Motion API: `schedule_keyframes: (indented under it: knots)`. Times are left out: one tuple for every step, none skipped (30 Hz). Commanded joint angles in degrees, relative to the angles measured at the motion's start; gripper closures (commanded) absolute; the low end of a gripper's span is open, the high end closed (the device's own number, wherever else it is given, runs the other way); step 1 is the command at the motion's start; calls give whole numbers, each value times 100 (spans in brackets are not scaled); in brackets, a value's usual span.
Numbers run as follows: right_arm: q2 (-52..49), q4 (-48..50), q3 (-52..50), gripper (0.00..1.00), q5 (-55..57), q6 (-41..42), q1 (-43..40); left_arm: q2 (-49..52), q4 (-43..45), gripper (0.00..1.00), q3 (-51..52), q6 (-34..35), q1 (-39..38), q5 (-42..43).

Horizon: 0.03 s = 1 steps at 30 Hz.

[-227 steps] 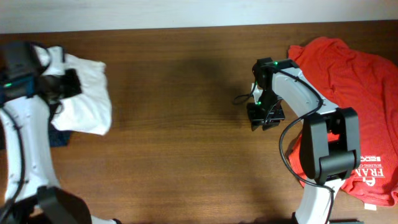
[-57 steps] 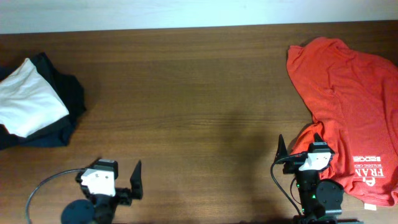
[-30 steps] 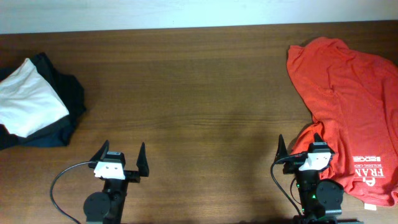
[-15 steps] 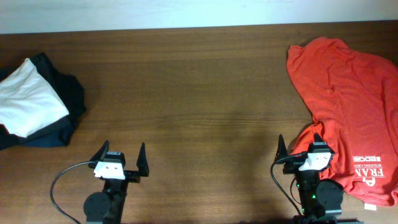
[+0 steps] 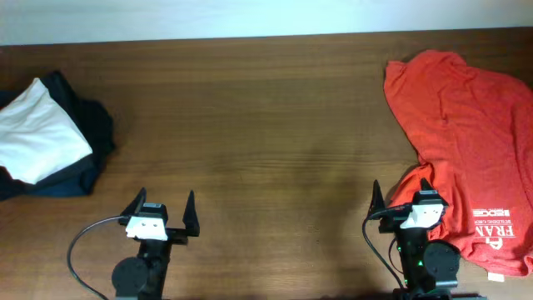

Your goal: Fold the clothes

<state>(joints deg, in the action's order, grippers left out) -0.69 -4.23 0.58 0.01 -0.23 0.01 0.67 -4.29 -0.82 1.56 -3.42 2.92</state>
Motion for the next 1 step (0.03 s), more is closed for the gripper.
schedule_keyframes:
  knots:
    - [33, -39, -26, 1, 70, -20, -42, -33, -26, 1, 31, 57, 15, -66]
